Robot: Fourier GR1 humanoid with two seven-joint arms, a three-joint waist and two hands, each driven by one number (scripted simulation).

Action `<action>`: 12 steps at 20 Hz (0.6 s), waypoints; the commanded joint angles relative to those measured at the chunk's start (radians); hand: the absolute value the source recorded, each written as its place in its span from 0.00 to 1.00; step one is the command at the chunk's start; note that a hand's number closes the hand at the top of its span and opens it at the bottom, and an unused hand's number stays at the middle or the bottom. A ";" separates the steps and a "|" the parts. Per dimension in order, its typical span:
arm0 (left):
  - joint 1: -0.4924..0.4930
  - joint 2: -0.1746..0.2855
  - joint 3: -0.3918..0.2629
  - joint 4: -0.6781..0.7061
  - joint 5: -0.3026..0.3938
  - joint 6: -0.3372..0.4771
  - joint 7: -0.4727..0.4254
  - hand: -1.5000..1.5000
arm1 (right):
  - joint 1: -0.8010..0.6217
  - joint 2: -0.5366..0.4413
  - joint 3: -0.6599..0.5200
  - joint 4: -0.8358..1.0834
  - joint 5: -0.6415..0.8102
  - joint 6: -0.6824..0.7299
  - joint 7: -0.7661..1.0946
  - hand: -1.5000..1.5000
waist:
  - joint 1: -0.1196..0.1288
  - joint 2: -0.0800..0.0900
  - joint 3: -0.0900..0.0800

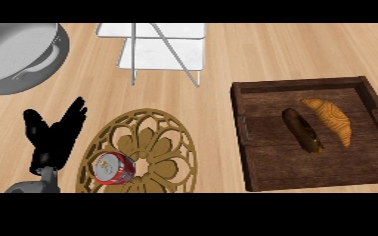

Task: Pick the sweet potato from the tray and place it in the tiered shelf

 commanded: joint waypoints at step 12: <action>-0.014 -0.070 -0.064 0.018 -0.045 0.015 0.052 0.50 | -0.158 0.160 0.403 -0.290 0.432 -0.120 0.752 0.00 | 0.054 0.015 -0.004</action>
